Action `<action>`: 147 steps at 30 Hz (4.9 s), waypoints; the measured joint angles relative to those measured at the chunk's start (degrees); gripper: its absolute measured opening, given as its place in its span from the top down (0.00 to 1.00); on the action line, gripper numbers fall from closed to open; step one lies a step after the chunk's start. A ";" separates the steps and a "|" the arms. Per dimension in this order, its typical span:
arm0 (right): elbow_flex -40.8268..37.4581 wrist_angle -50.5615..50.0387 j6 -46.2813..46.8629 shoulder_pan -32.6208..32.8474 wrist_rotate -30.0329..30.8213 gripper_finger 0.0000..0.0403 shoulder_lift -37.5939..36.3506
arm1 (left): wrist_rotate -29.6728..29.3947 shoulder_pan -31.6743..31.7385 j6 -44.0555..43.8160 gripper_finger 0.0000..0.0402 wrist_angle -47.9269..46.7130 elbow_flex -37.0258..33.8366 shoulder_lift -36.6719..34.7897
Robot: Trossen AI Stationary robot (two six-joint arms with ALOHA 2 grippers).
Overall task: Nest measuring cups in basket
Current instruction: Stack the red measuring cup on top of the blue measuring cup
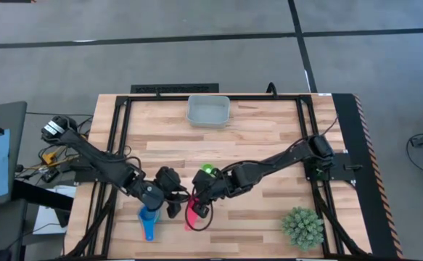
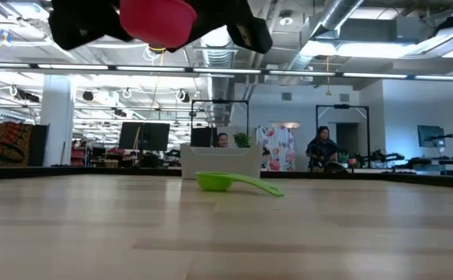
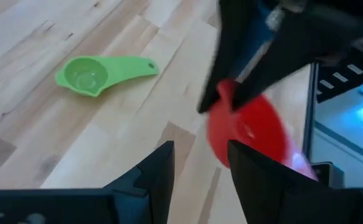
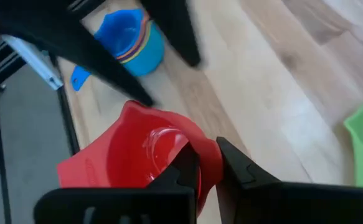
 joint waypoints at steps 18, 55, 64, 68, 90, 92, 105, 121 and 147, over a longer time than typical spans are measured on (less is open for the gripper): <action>-0.27 5.60 -3.07 -0.26 3.68 0.89 -0.87 | 5.76 0.11 -17.23 0.66 -4.29 0.88 -3.70; -0.13 8.90 -1.20 -1.60 3.48 0.89 -1.14 | 0.81 -6.50 -32.87 0.67 -4.64 0.84 -3.59; -0.13 14.18 -4.17 -2.37 0.07 0.89 -1.18 | -0.49 -7.97 -34.72 0.78 -3.60 0.84 -3.59; -0.13 14.88 -4.10 -3.12 -4.37 0.87 -1.18 | -3.60 -10.27 -39.68 0.97 -3.61 0.82 -3.59; -0.02 11.67 -2.05 -3.42 -7.24 0.45 -1.38 | 4.59 -28.49 -69.36 1.00 -22.43 0.69 -3.59; -0.07 11.65 -2.05 -3.42 -7.23 0.45 -1.36 | 4.36 -28.57 -69.13 1.00 -23.82 0.69 -3.59; -0.13 11.42 -2.12 -3.40 -7.22 0.47 -1.29 | 5.79 -27.99 -69.10 1.00 -20.23 -3.51 -3.57; -0.17 10.35 -2.12 -3.40 -7.21 0.46 -1.20 | 12.45 -25.79 -68.90 0.91 -18.83 -3.66 -3.57; -0.82 14.02 -2.26 -2.57 -16.41 0.53 4.29 | 23.56 -26.63 -68.21 0.93 -25.05 -3.66 -3.68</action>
